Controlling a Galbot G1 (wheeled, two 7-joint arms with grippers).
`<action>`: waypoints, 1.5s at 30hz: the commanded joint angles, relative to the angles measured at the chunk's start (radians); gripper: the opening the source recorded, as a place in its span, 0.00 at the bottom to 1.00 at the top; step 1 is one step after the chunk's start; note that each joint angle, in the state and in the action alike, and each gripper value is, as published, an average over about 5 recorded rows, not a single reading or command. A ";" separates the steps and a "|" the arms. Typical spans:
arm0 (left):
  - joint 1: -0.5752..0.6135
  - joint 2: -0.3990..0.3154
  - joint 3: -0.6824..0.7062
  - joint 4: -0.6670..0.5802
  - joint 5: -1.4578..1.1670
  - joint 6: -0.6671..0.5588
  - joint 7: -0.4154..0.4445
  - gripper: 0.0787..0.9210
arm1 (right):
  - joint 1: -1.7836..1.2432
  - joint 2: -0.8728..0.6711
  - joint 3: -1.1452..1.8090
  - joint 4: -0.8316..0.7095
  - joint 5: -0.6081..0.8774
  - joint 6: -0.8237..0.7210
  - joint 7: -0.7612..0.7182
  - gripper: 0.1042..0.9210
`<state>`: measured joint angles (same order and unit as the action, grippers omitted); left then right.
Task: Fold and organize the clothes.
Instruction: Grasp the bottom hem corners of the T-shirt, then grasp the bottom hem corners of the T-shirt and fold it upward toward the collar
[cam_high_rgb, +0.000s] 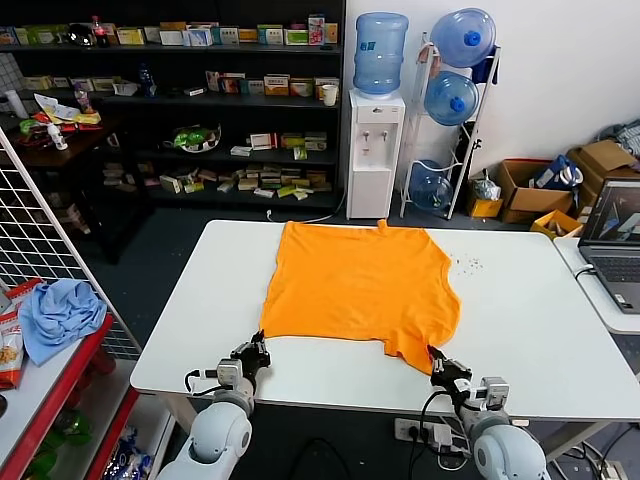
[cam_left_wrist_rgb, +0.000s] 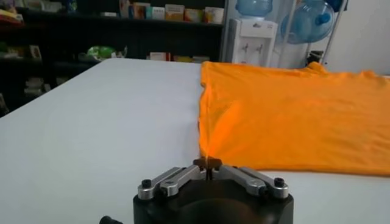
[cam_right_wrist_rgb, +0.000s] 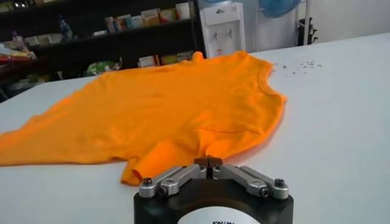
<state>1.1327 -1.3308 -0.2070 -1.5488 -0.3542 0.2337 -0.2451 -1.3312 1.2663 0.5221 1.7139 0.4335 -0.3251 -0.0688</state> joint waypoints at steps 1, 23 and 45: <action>0.017 0.005 0.002 -0.020 -0.001 0.004 -0.001 0.02 | -0.047 -0.017 0.002 0.079 -0.006 -0.006 0.011 0.02; 0.243 0.179 -0.024 -0.342 0.005 -0.004 -0.018 0.02 | -0.312 -0.131 0.106 0.302 -0.139 0.053 0.041 0.02; -0.074 0.081 0.063 -0.007 0.124 -0.105 0.023 0.02 | 0.187 -0.192 -0.050 -0.139 -0.170 0.155 -0.004 0.02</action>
<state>1.1707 -1.2363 -0.1771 -1.6732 -0.2525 0.1473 -0.2288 -1.3163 1.0921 0.5315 1.7478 0.2817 -0.2001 -0.0665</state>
